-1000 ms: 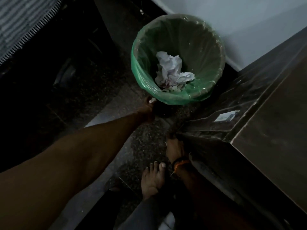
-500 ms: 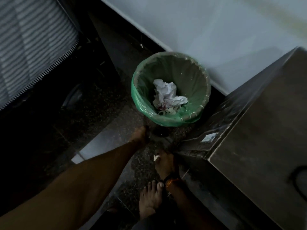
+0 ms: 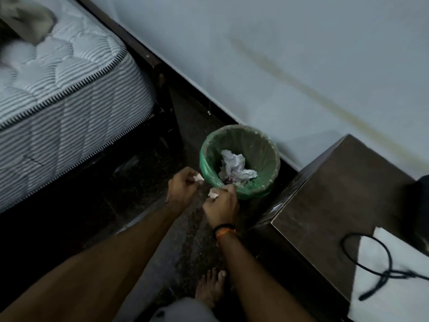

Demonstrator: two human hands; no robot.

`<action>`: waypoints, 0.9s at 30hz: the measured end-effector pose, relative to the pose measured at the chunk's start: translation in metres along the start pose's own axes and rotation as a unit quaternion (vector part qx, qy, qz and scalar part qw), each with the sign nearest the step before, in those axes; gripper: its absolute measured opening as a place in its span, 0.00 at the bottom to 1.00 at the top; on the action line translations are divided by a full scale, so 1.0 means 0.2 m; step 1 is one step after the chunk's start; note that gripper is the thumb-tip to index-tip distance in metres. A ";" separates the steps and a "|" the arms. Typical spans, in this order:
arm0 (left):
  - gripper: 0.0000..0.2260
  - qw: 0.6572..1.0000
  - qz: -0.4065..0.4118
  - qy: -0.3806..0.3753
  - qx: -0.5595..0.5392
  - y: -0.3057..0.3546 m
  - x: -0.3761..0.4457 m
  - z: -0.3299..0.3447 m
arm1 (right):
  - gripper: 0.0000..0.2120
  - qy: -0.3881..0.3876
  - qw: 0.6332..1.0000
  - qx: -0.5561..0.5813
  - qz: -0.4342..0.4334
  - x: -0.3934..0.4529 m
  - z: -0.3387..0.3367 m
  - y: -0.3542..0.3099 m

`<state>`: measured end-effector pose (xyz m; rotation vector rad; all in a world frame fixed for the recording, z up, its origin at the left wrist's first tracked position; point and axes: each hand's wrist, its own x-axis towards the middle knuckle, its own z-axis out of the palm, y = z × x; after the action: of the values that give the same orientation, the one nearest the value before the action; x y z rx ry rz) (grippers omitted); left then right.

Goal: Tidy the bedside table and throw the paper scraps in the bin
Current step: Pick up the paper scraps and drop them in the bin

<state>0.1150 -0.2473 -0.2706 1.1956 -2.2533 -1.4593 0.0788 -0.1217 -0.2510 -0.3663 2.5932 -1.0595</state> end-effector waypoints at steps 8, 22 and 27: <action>0.09 0.999 0.029 -0.016 -0.001 0.34 0.11 0.03 | 0.13 0.043 0.995 -0.085 -0.003 0.23 -0.18 -0.12; 0.14 0.994 -0.044 -0.091 0.046 0.33 0.19 0.17 | 0.14 -0.023 0.993 -0.074 0.091 0.44 -0.22 -0.08; 0.06 0.994 -0.013 -0.086 0.071 0.48 0.09 0.10 | 0.14 -0.003 0.996 -0.043 0.075 0.35 -0.36 -0.16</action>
<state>0.0425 -0.2298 -0.2048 1.1844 -2.5025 -1.4842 -0.0085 -0.1221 -0.1936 -0.1907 2.6191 -0.8967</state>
